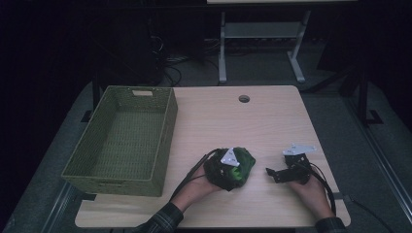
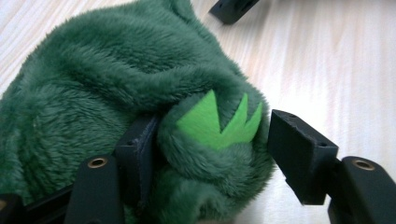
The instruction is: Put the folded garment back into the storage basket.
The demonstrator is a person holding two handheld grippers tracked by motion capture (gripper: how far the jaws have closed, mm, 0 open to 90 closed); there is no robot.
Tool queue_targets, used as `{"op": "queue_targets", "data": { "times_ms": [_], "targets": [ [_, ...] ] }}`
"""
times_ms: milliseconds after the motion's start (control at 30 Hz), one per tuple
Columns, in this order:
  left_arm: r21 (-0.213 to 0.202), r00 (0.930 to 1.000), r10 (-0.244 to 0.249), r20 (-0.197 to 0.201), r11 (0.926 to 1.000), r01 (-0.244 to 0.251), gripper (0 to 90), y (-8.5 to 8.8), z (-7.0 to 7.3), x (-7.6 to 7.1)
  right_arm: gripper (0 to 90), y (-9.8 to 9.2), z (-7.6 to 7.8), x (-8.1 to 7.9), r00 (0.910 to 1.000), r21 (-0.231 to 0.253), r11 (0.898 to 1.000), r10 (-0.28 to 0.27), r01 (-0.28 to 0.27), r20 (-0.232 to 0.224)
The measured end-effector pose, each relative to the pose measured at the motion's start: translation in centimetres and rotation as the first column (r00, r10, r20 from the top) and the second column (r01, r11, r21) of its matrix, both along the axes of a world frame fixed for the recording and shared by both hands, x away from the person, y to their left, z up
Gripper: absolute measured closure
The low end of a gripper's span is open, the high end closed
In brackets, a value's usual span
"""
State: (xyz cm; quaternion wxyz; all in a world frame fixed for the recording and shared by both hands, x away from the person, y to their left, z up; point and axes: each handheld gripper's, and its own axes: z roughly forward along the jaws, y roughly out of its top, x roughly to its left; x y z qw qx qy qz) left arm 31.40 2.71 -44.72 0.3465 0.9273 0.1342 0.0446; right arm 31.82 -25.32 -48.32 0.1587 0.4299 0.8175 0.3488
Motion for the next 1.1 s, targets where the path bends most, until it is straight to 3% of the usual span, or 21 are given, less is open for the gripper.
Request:
{"op": "queue_targets", "data": {
  "times_ms": [333,533,633,733,933,1100],
  "targets": [
    [0.047,0.9993,0.007,0.036,0.9989,-0.009,43.2,-0.7,-0.8,0.1,4.4,0.0,0.0,0.0,1.0,-0.002,1.0,0.001,-0.001,0.002],
    [0.054,0.9987,0.027,0.043,0.9981,-0.029,58.0,-0.9,-1.0,0.5,4.7,-0.1,0.0,0.0,1.0,-0.002,1.0,0.001,-0.001,0.005],
    [0.034,0.9991,0.042,0.006,0.9985,-0.042,70.5,-0.8,-1.0,1.0,4.9,-0.1,0.0,0.0,1.0,-0.001,1.0,0.001,-0.001,0.004],
    [0.045,0.9993,0.037,-0.007,0.9983,-0.037,76.6,-0.8,-0.9,1.0,5.0,-0.1,0.0,0.0,1.0,-0.001,1.0,0.001,-0.001,0.005],
    [0.039,0.9984,0.054,-0.015,0.9978,-0.054,79.8,-0.4,0.2,0.9,5.6,-0.1,0.0,0.0,1.0,0.0,1.0,-0.002,0.002,0.005],
    [0.009,0.9967,0.081,0.004,0.9967,-0.081,79.7,0.8,2.5,0.8,5.7,-0.1,0.0,0.0,1.0,0.001,1.0,-0.003,0.003,0.004]
  ]
}}
